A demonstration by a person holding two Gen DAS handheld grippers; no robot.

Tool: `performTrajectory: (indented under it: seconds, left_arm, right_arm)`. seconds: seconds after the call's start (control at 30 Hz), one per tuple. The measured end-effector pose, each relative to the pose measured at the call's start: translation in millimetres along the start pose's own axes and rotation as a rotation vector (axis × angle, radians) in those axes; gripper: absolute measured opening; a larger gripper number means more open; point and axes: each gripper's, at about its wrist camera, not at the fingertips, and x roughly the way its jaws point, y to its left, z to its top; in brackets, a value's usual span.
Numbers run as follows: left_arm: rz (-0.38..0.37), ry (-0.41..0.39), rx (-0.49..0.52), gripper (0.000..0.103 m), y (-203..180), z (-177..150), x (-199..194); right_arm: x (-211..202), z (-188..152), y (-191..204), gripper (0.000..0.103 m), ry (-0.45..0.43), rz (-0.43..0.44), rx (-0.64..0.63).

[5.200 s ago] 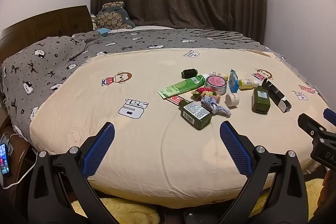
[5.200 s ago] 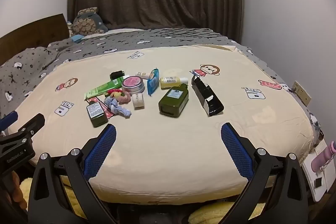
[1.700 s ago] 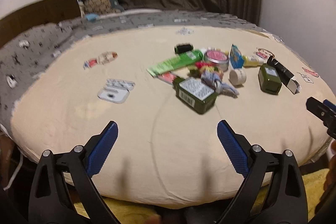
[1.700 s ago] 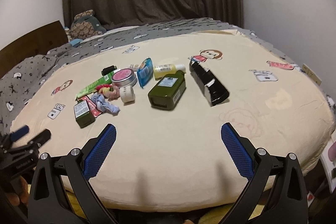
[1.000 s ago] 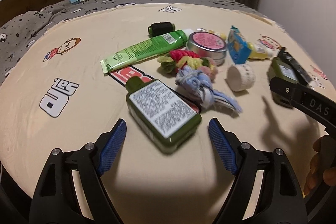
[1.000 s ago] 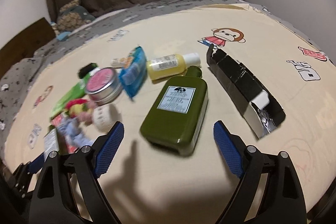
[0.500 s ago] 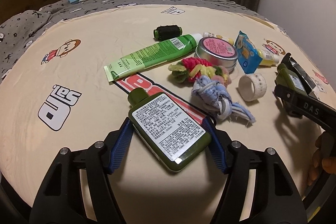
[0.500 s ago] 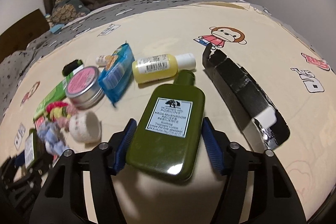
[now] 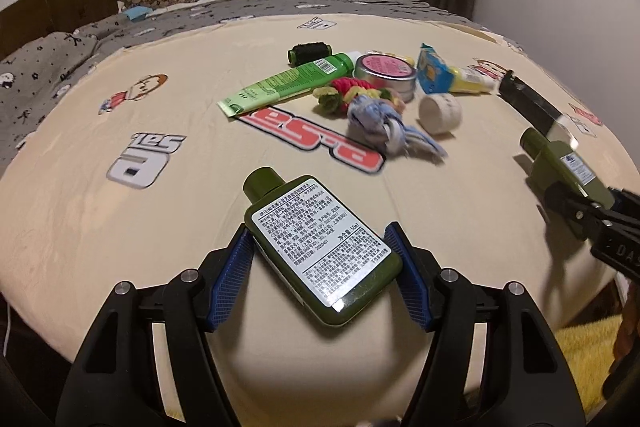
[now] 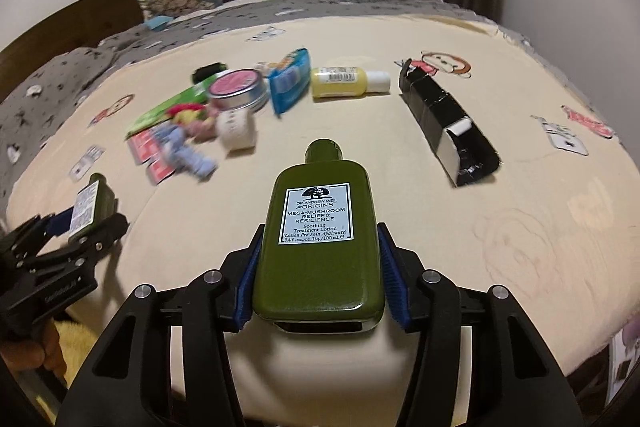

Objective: Collect trash
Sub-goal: 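Carry both green bottles down into the black bin and open both tools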

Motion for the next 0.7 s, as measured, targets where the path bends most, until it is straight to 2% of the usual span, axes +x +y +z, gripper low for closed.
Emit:
performTrajectory:
  seconds: [0.17,0.33,0.5,0.7]
  left_arm:
    - [-0.02,-0.051,0.033,0.064,-5.8,-21.8,-46.8]
    - [-0.041,-0.069,0.076,0.064,-19.1,-47.0,-81.8]
    - [-0.079,-0.009,0.095,0.064,-30.4,-81.1,-89.1]
    - [-0.111,0.117,0.118,0.064,-38.8,-122.9,-73.0]
  right_arm:
    - [-47.6,-20.5,9.4,0.053,-0.056,0.013,-0.058]
    - [-72.4,-47.6,17.9,0.053,-0.056,0.016,-0.102]
    - [-79.5,-83.3,25.0,0.053,0.001,0.061,-0.112]
    - [-66.0,-121.8,27.5,0.053,0.119,0.088,-0.109]
